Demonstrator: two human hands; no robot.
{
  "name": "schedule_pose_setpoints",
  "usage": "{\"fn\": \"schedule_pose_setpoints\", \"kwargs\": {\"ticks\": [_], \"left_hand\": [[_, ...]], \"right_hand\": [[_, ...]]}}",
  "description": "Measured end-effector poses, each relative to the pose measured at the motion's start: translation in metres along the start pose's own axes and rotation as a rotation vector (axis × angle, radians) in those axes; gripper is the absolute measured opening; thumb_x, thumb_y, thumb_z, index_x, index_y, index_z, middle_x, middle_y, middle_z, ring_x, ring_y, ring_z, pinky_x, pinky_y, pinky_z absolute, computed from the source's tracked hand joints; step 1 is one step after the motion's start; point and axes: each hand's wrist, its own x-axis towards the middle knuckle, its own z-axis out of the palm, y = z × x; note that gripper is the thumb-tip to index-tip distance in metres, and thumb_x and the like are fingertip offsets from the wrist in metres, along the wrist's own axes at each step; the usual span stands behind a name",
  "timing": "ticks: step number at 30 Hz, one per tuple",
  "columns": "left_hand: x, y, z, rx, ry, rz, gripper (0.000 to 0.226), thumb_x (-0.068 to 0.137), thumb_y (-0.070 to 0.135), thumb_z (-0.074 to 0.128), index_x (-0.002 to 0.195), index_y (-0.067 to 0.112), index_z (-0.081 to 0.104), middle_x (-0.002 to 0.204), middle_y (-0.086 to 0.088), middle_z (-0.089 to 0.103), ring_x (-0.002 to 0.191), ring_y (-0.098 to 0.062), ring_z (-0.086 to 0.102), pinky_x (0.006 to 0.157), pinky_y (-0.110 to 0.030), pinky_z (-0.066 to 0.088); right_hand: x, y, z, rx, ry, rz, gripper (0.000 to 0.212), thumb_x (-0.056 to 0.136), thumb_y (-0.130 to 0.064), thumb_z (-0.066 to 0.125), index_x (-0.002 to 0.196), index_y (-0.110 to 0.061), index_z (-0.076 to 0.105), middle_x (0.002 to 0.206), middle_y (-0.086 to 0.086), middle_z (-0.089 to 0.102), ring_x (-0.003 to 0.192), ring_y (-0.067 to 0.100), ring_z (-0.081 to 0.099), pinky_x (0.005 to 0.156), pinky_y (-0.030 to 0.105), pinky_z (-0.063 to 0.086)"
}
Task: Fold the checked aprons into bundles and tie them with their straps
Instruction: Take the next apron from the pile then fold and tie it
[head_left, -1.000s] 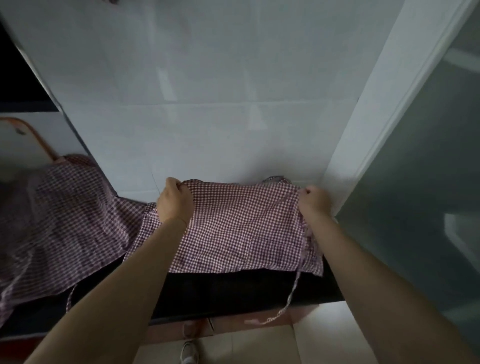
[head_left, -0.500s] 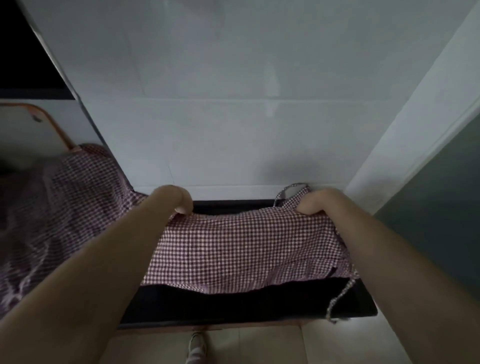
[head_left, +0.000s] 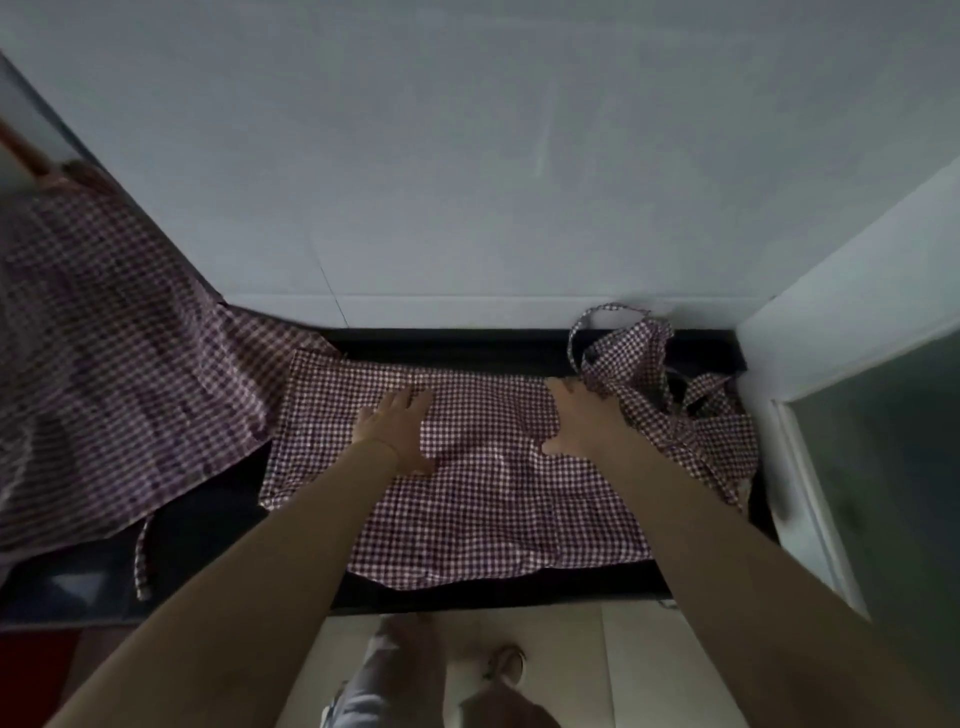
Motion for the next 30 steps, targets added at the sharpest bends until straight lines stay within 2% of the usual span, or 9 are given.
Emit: {"fn": "schedule_pose_setpoints", "kwargs": {"ticks": [3, 5, 7, 9, 17, 23, 26, 28, 30], "left_hand": [[0.002, 0.001, 0.002, 0.01, 0.046, -0.024, 0.098, 0.083, 0.073, 0.054, 0.157, 0.024, 0.012, 0.16, -0.009, 0.026, 0.144, -0.028, 0.03, 0.117, -0.054, 0.02], [0.004, 0.002, -0.003, -0.023, 0.099, -0.059, 0.074, 0.095, 0.064, 0.04, 0.154, 0.022, 0.024, 0.151, -0.012, 0.038, 0.137, -0.029, 0.039, 0.113, -0.052, 0.027], [0.007, -0.001, -0.006, -0.01, 0.109, -0.046, 0.057, 0.099, 0.045, 0.043, 0.15, 0.022, 0.031, 0.148, -0.011, 0.039, 0.135, -0.03, 0.038, 0.109, -0.051, 0.034], [0.011, -0.006, -0.004, -0.005, 0.092, -0.017, 0.055, 0.097, 0.033, 0.052, 0.148, 0.022, 0.034, 0.149, -0.009, 0.035, 0.136, -0.029, 0.034, 0.109, -0.049, 0.035], [0.022, -0.004, 0.003, 0.082, 0.278, -0.046, 0.035, 0.092, 0.025, 0.06, 0.125, 0.016, 0.051, 0.124, -0.007, 0.053, 0.118, -0.026, 0.047, 0.102, -0.04, 0.037], [0.013, -0.008, -0.009, -0.001, 0.4, -0.008, 0.012, 0.092, 0.014, 0.055, 0.103, 0.016, 0.058, 0.104, -0.004, 0.056, 0.101, -0.023, 0.051, 0.094, -0.037, 0.039], [0.005, -0.011, -0.022, -0.02, 0.34, 0.015, 0.01, 0.091, 0.02, 0.056, 0.1, 0.015, 0.058, 0.101, -0.003, 0.056, 0.1, -0.024, 0.052, 0.095, -0.036, 0.037], [-0.003, -0.011, -0.034, -0.036, 0.199, 0.014, 0.009, 0.094, 0.021, 0.053, 0.101, 0.016, 0.052, 0.099, -0.003, 0.06, 0.098, -0.025, 0.056, 0.098, -0.037, 0.035], [-0.011, -0.011, -0.043, 0.047, 0.091, -0.046, 0.012, 0.095, 0.02, 0.052, 0.107, 0.017, 0.053, 0.102, -0.002, 0.063, 0.1, -0.024, 0.059, 0.102, -0.04, 0.035]], "right_hand": [[0.002, 0.004, 0.008, -0.023, -0.16, 0.052, 0.103, 0.076, -0.048, 0.077, 0.155, -0.022, 0.016, 0.157, 0.016, 0.024, 0.139, 0.036, 0.035, 0.115, 0.052, 0.028], [0.003, 0.002, 0.008, -0.084, -0.111, 0.047, 0.091, 0.079, -0.049, 0.075, 0.15, -0.02, 0.025, 0.151, 0.017, 0.031, 0.135, 0.035, 0.04, 0.112, 0.05, 0.033], [0.005, -0.003, 0.01, -0.146, 0.005, 0.033, 0.079, 0.085, -0.047, 0.07, 0.147, -0.017, 0.031, 0.149, 0.017, 0.033, 0.135, 0.034, 0.039, 0.11, 0.049, 0.035], [0.009, -0.009, 0.017, -0.148, 0.101, 0.021, 0.068, 0.091, -0.043, 0.064, 0.146, -0.016, 0.035, 0.15, 0.014, 0.034, 0.137, 0.032, 0.034, 0.112, 0.05, 0.032], [0.016, -0.023, 0.028, -0.145, 0.237, 0.037, 0.047, 0.092, -0.02, 0.062, 0.136, -0.019, 0.045, 0.135, 0.01, 0.049, 0.128, 0.029, 0.04, 0.111, 0.049, 0.03], [0.011, -0.021, 0.023, -0.109, 0.425, -0.034, 0.012, 0.094, -0.014, 0.057, 0.105, -0.014, 0.061, 0.109, 0.004, 0.057, 0.107, 0.022, 0.052, 0.094, 0.036, 0.041], [0.001, -0.024, 0.002, -0.065, 0.338, -0.045, 0.009, 0.097, -0.017, 0.053, 0.104, -0.015, 0.058, 0.104, 0.004, 0.062, 0.099, 0.023, 0.057, 0.092, 0.035, 0.04], [-0.006, -0.024, -0.012, -0.095, 0.14, 0.007, 0.017, 0.1, -0.023, 0.05, 0.114, -0.016, 0.054, 0.11, 0.005, 0.062, 0.106, 0.025, 0.056, 0.1, 0.037, 0.037], [-0.01, -0.019, -0.016, -0.286, -0.035, 0.069, 0.028, 0.1, -0.028, 0.048, 0.125, -0.015, 0.055, 0.123, 0.006, 0.06, 0.117, 0.025, 0.053, 0.107, 0.039, 0.032]]}}
